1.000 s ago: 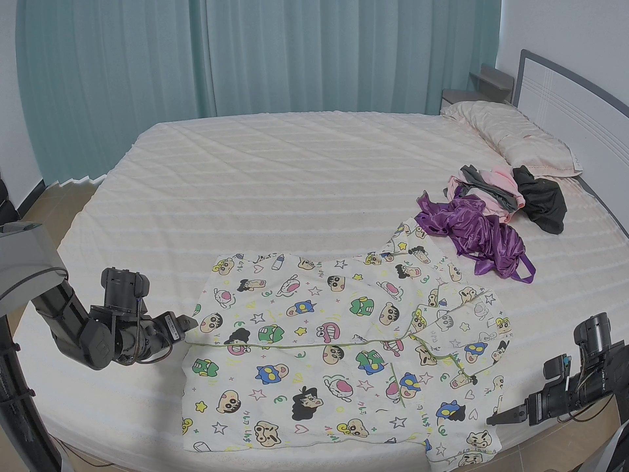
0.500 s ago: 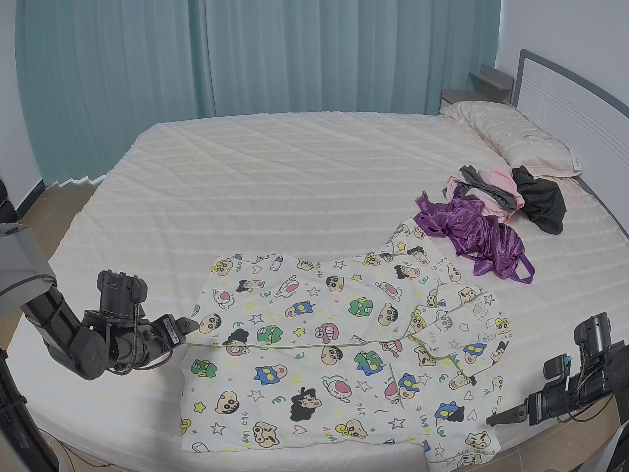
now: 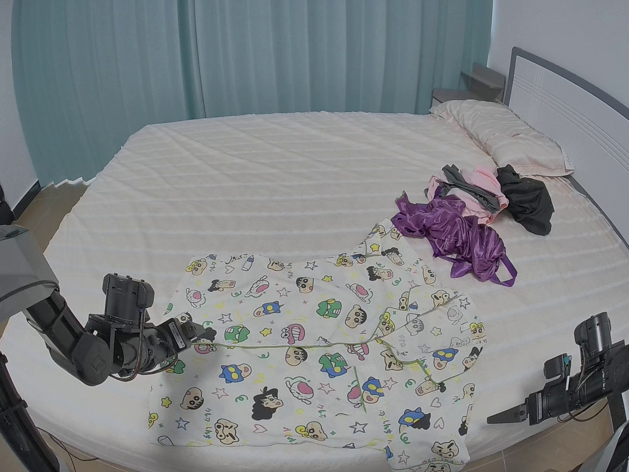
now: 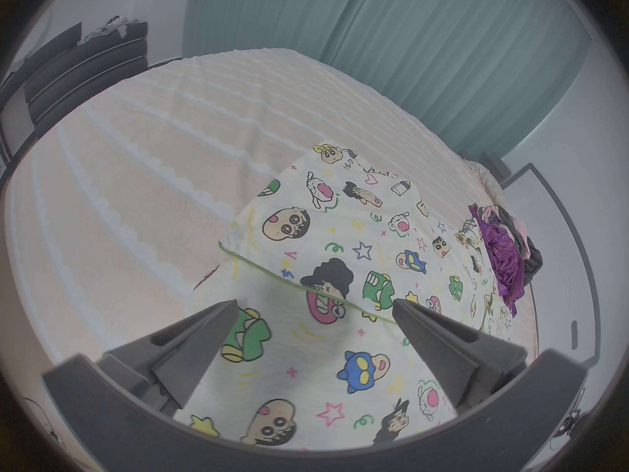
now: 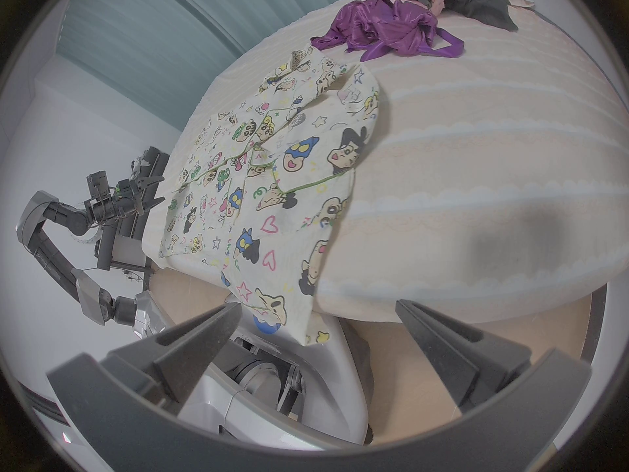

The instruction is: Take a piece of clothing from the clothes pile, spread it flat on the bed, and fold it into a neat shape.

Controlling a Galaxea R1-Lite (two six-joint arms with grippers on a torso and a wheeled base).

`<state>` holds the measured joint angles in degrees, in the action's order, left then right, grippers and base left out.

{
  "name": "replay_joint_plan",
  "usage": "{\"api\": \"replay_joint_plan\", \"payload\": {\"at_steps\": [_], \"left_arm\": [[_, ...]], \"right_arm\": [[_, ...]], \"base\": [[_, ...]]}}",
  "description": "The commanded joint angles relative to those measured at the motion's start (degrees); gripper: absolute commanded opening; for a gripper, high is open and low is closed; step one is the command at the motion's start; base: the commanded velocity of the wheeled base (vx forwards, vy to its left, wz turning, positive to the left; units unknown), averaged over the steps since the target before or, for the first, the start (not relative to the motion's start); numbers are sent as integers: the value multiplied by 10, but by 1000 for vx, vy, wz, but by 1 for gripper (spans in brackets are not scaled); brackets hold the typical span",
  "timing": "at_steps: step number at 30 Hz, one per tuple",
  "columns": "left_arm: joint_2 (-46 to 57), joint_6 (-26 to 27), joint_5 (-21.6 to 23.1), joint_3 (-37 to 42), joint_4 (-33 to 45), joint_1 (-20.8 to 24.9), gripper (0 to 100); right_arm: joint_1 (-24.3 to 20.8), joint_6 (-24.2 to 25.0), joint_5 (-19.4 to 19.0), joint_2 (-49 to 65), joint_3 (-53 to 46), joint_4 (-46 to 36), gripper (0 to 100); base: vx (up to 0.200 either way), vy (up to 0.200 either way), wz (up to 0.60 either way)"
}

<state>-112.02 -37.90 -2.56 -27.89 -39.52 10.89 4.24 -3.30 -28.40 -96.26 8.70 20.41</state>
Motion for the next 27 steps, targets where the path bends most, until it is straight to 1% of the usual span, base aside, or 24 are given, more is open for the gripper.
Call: {"api": "replay_joint_plan", "payload": {"at_steps": [1,4,12,13,16,17,18,20,24,25,26,27], "left_arm": [[3,-9,-7,-2,-1,9,100],[2,-23,-3,-1,-2,10,100],[0,-23,-4,2,-2,9,100],[0,-24,-4,2,-2,9,100],[2,-31,-6,1,-2,9,100],[3,-37,-6,1,-2,9,100],[3,-42,-6,1,-4,9,100],[3,-50,-7,3,-13,9,100],[0,-52,-4,15,-29,9,100],[0,-53,-4,17,-33,10,100],[0,-53,-4,19,-35,11,100],[0,-53,-4,20,-35,11,100]], "right_arm": [[0,0,0,0,0,0,100],[0,0,0,0,-1,0,100],[0,1,0,12,3,2,100],[-2,5,-1,16,3,12,100],[-4,8,-1,14,3,32,100],[-5,16,-1,16,4,39,100],[-6,29,-1,16,7,46,100],[-23,71,-1,17,15,72,100],[-96,206,14,4,50,140,100],[-115,245,26,-2,63,158,100],[-139,298,50,-9,85,179,100],[-143,304,55,-10,88,182,100]], "base": [[0,0,0],[0,0,0],[200,0,0],[200,0,0],[0,0,0],[0,0,0],[0,0,0],[0,0,0],[0,0,0],[0,0,0],[0,0,0],[0,0,0]]}}
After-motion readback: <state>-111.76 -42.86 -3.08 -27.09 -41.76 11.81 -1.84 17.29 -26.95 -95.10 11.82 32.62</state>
